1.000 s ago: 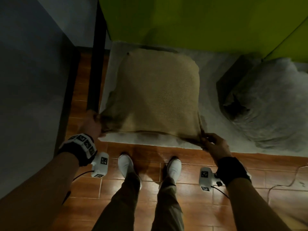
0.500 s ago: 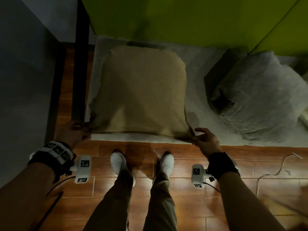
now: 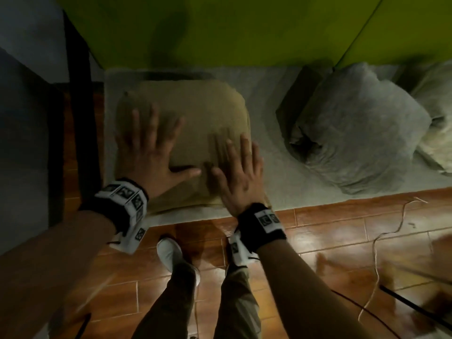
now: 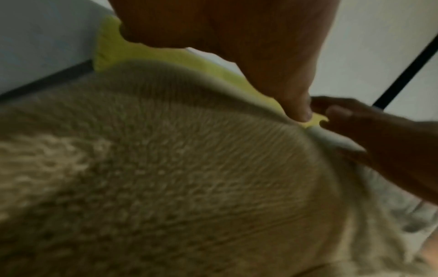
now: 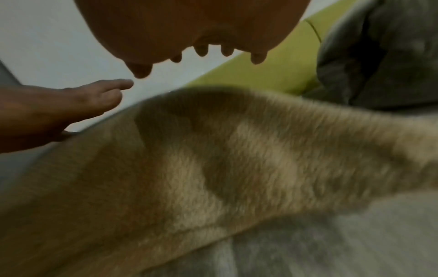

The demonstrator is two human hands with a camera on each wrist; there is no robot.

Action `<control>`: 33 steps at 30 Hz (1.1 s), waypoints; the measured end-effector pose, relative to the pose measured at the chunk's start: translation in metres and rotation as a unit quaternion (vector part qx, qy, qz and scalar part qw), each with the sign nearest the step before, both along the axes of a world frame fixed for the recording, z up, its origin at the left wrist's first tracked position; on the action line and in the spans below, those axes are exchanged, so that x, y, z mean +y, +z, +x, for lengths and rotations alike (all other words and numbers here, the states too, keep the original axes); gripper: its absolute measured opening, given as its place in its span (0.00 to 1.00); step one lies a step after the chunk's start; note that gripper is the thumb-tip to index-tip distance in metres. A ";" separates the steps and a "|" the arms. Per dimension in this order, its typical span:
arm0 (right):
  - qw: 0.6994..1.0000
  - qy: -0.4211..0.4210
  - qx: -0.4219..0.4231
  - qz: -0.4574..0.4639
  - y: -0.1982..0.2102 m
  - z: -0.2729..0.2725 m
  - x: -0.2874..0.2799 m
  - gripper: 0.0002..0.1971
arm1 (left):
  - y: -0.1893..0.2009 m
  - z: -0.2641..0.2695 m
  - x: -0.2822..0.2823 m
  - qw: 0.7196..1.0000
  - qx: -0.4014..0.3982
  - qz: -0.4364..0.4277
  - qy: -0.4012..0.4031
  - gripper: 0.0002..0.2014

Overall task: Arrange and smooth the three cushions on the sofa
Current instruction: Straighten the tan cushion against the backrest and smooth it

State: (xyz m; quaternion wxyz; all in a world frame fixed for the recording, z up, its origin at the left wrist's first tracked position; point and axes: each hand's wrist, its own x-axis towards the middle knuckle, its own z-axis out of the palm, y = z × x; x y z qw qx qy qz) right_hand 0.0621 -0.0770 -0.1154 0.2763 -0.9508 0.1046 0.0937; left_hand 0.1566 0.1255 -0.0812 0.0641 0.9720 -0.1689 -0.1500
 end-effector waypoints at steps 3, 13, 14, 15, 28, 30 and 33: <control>0.997 -0.025 0.073 -0.001 -0.048 0.007 0.006 0.39 | -0.041 0.008 -0.004 0.997 0.048 0.066 0.010 0.60; 0.999 0.006 0.053 0.006 -0.162 -0.006 -0.019 0.41 | -0.124 0.018 -0.017 0.983 0.129 0.128 0.000 0.62; 0.999 0.014 0.034 0.004 -0.168 -0.009 -0.024 0.41 | -0.126 0.020 -0.018 0.982 0.132 0.137 -0.001 0.62; 1.000 0.020 0.020 -0.001 -0.172 -0.012 -0.028 0.41 | -0.126 0.022 -0.020 0.980 0.136 0.147 -0.002 0.62; 0.999 -0.046 0.022 -0.001 -0.069 -0.034 -0.054 0.43 | -0.120 0.027 -0.022 0.980 0.145 0.133 0.023 0.60; 0.997 0.074 -0.033 0.004 -0.051 -0.005 -0.022 0.41 | -0.120 0.025 -0.018 0.982 0.137 0.126 0.020 0.60; 0.978 0.176 0.094 -0.061 -0.070 0.035 0.003 0.54 | -0.115 0.016 -0.006 0.991 0.109 0.079 0.016 0.57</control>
